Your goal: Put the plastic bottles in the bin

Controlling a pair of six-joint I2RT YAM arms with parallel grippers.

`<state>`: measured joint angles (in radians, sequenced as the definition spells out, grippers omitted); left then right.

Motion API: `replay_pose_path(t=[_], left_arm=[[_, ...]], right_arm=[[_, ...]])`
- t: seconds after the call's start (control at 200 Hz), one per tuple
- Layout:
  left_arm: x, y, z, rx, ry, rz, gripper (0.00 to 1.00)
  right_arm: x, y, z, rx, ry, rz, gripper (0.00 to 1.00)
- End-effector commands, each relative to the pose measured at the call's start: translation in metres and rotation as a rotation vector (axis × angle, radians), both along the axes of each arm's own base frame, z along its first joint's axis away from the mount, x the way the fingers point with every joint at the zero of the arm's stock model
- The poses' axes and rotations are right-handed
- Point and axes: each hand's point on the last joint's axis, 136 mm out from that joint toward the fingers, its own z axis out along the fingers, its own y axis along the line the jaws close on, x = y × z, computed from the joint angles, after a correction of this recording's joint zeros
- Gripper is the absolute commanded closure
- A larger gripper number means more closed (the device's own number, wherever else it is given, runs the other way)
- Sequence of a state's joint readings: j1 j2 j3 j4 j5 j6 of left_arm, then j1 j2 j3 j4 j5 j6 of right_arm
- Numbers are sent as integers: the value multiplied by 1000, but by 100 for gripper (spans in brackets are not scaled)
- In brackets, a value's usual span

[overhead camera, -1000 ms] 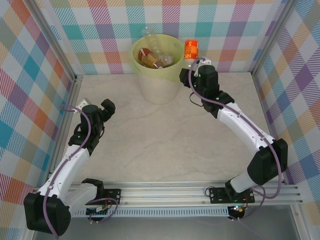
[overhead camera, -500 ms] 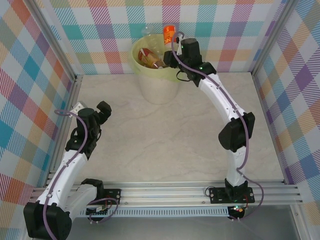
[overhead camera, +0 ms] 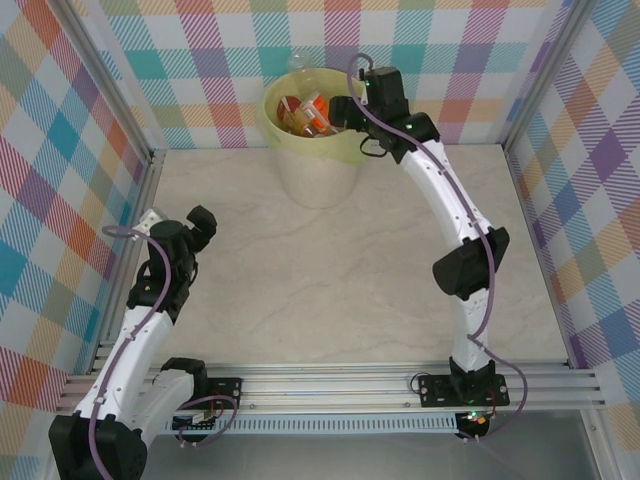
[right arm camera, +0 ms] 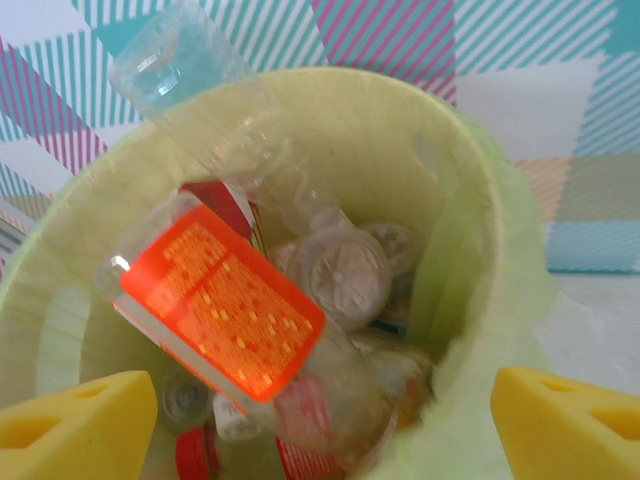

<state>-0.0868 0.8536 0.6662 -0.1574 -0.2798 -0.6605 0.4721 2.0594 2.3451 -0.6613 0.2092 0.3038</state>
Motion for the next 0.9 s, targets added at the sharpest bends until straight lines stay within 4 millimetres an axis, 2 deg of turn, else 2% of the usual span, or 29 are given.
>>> replay_pose_path(t=[0.0,0.07,0.11,0.185,0.3,0.355,0.455,0.595,0.795,0.895], left_arm=[[-3,14,-7,45,19,45,0],[-3,19,-13,73,37,62,0],[-3,23,-16,91,45,77,0],[-2,30,-21,132,59,101,0],[-2,43,-27,240,86,143,0],[-3,56,-28,316,108,198,0],[-5,73,-41,349,150,260,0],[8,72,-65,356,184,222,0],[43,54,-102,370,260,59,0],[57,48,-116,384,260,6,0]], right_arm=[[-29,-22,50,19,-129,-17,11],[-46,-34,52,30,-171,-33,7],[-56,-42,50,32,-196,-48,0],[-78,-63,47,35,-243,-93,0],[-115,-103,26,-1,-243,-196,0],[-133,-125,12,-22,-234,-262,0],[-162,-170,-27,-75,-217,-412,0],[-191,-225,-99,-103,-171,-559,0],[-216,-282,-189,-134,-53,-720,0],[-214,-292,-221,-145,15,-700,0]])
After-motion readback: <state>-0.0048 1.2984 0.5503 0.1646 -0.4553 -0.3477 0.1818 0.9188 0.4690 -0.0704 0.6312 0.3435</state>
